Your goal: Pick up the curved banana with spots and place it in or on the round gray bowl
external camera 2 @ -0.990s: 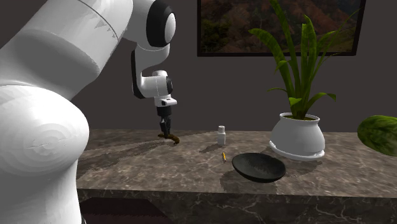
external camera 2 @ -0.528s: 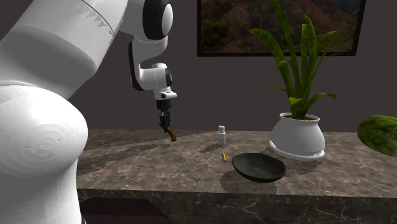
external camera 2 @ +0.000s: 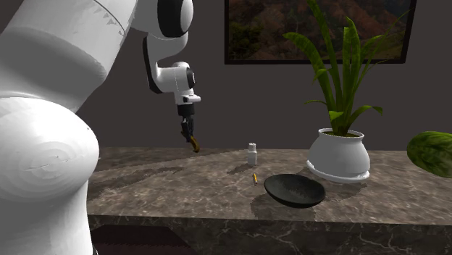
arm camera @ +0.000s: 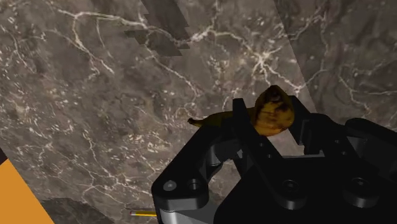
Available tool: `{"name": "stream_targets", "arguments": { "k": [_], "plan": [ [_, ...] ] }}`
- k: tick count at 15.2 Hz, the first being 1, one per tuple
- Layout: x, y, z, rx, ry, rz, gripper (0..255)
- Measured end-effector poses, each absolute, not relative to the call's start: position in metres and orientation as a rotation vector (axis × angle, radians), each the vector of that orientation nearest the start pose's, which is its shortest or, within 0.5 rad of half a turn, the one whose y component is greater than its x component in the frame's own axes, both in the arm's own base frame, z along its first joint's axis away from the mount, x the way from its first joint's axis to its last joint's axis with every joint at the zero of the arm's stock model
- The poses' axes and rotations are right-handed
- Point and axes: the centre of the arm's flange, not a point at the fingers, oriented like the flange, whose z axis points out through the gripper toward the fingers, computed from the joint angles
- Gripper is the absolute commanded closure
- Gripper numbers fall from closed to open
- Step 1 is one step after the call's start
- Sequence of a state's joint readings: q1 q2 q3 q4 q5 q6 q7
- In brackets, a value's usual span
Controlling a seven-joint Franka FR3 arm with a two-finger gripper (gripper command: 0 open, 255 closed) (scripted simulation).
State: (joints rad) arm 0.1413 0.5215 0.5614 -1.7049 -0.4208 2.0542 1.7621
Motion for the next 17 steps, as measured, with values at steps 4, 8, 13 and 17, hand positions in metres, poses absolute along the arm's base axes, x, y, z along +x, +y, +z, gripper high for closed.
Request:
{"name": "stream_targets", "arguments": {
  "k": [4,8,13,17],
  "plan": [
    [0.539,0.377,0.343,-2.921,1.405,-0.101,255],
    [0.54,0.349,0.353,-2.921,1.404,-0.101,255],
    [0.542,0.285,0.353,-2.921,1.406,-0.101,255],
    [0.544,0.231,0.355,-2.921,1.406,-0.1,255]
  ]
}}
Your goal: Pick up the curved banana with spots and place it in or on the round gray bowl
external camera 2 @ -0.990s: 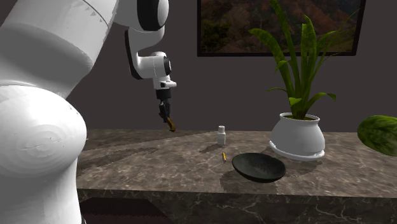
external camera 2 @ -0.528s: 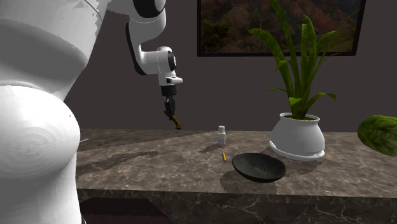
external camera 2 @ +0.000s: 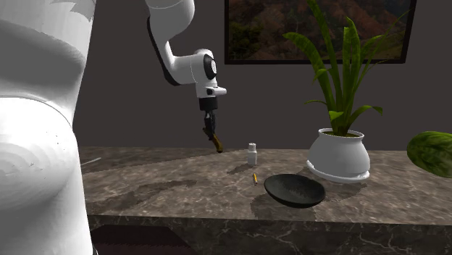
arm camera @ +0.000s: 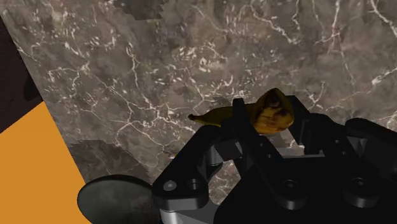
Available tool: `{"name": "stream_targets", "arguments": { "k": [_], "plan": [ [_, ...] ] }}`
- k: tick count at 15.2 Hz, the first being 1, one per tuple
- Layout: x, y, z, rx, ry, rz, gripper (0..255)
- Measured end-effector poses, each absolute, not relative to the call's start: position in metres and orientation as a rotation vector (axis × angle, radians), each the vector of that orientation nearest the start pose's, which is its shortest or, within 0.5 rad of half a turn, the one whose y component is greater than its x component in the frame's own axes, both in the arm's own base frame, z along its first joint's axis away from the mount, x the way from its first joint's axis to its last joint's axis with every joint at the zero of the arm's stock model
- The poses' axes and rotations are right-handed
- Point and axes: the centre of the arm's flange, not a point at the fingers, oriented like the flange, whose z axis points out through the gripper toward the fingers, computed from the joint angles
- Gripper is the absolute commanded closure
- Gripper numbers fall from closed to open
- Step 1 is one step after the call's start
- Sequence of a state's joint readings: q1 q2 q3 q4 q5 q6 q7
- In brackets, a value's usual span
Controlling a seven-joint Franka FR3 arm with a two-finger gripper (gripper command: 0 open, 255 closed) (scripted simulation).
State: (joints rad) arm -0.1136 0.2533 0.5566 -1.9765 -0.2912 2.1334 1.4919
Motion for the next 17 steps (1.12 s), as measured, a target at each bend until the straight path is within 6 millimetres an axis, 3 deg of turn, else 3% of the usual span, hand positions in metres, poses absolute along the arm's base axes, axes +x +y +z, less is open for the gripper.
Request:
{"name": "stream_targets", "arguments": {
  "k": [17],
  "plan": [
    [0.552,0.007,0.361,-2.92,1.407,-0.101,255]
  ]
}}
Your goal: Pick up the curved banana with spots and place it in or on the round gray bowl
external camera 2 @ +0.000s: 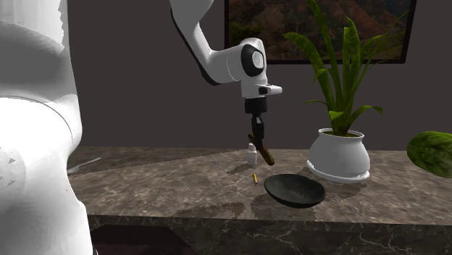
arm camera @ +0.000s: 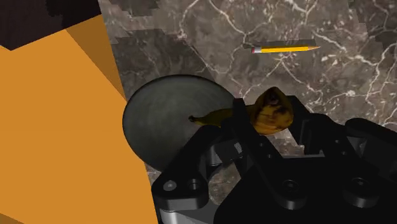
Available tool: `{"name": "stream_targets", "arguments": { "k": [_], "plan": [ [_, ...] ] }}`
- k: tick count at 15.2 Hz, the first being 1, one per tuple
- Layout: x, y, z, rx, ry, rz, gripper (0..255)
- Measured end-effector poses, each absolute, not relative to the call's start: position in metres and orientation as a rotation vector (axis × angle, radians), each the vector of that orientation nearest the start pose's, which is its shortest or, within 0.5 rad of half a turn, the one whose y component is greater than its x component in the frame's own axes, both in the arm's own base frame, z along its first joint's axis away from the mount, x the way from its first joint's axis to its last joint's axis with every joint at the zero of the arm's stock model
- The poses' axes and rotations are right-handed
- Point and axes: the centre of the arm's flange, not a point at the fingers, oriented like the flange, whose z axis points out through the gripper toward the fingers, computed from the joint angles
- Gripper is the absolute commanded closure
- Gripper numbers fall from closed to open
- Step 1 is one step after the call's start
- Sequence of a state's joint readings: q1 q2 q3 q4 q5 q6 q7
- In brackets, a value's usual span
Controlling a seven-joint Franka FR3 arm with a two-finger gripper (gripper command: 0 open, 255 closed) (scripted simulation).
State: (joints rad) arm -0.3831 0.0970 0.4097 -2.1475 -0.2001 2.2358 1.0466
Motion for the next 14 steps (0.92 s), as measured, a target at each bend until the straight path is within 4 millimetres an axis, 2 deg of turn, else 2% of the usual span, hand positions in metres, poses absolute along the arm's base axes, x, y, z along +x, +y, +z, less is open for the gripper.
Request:
{"name": "stream_targets", "arguments": {
  "k": [8,10,14],
  "plan": [
    [0.553,-0.096,0.361,-2.92,1.407,-0.1,255],
    [0.554,-0.105,0.355,-2.921,1.406,-0.1,255],
    [0.553,-0.108,0.336,-2.921,1.405,-0.1,255]
  ]
}}
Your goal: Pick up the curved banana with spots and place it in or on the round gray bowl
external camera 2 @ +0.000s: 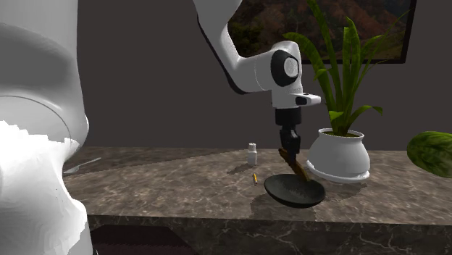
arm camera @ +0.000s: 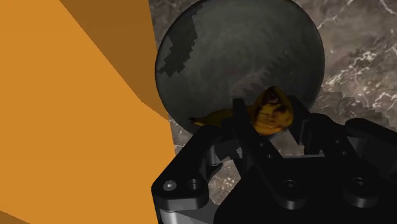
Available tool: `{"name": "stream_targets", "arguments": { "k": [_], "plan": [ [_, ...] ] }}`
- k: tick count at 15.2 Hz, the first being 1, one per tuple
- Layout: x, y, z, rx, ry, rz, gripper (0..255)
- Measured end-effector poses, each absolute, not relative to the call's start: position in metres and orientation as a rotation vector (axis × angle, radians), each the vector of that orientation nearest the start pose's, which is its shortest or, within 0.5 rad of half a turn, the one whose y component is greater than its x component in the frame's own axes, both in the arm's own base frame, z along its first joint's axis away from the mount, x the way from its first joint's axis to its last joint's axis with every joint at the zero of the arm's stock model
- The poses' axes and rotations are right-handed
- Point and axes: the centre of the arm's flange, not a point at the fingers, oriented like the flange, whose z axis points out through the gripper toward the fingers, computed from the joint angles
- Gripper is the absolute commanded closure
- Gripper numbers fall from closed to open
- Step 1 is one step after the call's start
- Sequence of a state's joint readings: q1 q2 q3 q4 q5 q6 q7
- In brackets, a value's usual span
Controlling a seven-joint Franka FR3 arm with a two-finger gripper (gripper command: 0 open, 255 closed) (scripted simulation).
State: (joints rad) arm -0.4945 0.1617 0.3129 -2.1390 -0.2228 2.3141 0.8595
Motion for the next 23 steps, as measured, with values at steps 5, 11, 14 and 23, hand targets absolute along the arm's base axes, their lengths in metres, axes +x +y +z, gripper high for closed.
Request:
{"name": "stream_targets", "arguments": {
  "k": [5,11,14,23],
  "plan": [
    [0.555,-0.11,0.309,-2.921,1.404,-0.1,255],
    [0.553,-0.109,0.283,-2.921,1.404,-0.101,255],
    [0.553,-0.109,0.282,-2.921,1.404,-0.102,255],
    [0.553,-0.109,0.281,-2.921,1.404,-0.101,0]
  ]
}}
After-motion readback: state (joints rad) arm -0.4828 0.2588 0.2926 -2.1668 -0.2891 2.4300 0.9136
